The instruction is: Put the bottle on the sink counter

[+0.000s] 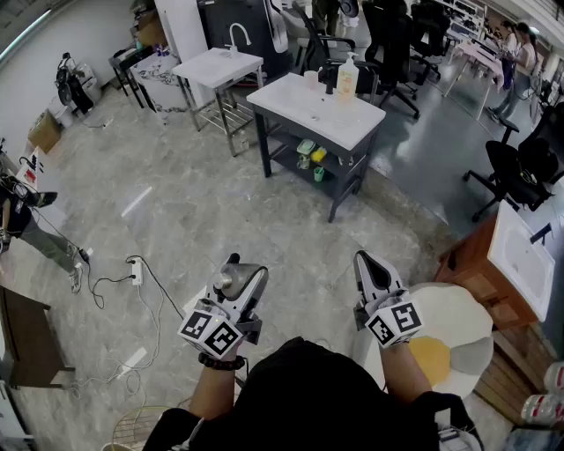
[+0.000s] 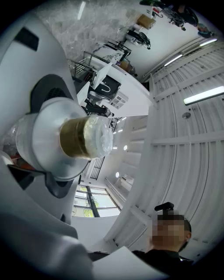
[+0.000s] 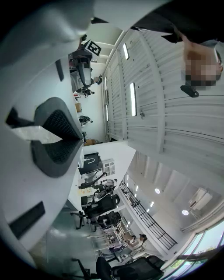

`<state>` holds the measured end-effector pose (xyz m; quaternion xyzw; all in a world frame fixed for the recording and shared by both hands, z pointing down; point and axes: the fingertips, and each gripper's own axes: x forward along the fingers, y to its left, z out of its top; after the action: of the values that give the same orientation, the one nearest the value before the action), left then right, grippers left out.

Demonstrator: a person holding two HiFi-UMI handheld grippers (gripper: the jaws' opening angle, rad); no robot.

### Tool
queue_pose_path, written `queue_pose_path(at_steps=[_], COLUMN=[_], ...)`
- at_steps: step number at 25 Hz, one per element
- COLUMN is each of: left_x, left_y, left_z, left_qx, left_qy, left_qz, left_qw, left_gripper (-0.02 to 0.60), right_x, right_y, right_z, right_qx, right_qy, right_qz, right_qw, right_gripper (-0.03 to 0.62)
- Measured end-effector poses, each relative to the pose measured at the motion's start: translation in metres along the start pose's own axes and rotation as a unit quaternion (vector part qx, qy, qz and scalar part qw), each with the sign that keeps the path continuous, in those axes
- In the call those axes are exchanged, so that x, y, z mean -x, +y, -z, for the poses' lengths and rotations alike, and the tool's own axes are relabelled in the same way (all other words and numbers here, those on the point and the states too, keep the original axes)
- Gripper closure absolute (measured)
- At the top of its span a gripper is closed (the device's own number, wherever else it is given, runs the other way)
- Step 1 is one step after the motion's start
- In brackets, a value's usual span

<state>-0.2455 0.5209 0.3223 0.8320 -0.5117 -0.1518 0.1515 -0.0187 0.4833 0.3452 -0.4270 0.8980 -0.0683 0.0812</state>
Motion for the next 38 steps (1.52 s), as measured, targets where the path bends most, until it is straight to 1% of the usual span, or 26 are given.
queue_pose_path(at_steps=[5,13,19,24,26,30,34,38], left_x=[-0.014,-0.038,-0.046,-0.055,-0.059,-0.069,-0.081,-0.100], left_y=[-0.003,-0.021,-0.030,-0.045,-0.054,-0.066,-0.066,-0.056], left_z=[0.012,0.021,0.031,0.045,0.052,0.063,0.061,0.063], left_qx=[0.003,0.002,-0.001,0.011,0.013,0.016,0.015,0.016], left_qy=[0.001,0.005,0.008,0.012,0.013,0.030,0.029,0.034], left_qz=[-0.003,-0.002,-0.014,-0.020,-0.017,-0.008,-0.003,0.008], left_qw=[1.0000,1.0000,0.9999,0.9997,0.9997,0.9994,0.9995,0.9993], left_gripper=[0.225,0.225,0.225,0.225,0.225,0.225,0.225,0.225], right_x=[0.005,0.011,0.021,0.040,0.048,0.055,0.053,0.046], right_y=[-0.019,-0.046,-0.056,-0.075,-0.083,-0.096,-0.106,-0.117], right_z=[0.000,-0.002,-0.004,-0.003,-0.001,0.002,0.001,0.002], right_qx=[-0.001,-0.011,-0.023,-0.051,-0.056,-0.068,-0.070,-0.065], right_qy=[-0.003,-0.006,-0.007,-0.014,-0.015,-0.017,-0.018,-0.017], right_qz=[0.000,0.003,-0.020,-0.012,-0.013,-0.005,0.003,0.019], right_qw=[1.000,1.000,1.000,0.999,0.998,0.998,0.997,0.998], right_gripper=[0.565,0.565,0.563,0.563,0.563,0.563,0.563,0.563])
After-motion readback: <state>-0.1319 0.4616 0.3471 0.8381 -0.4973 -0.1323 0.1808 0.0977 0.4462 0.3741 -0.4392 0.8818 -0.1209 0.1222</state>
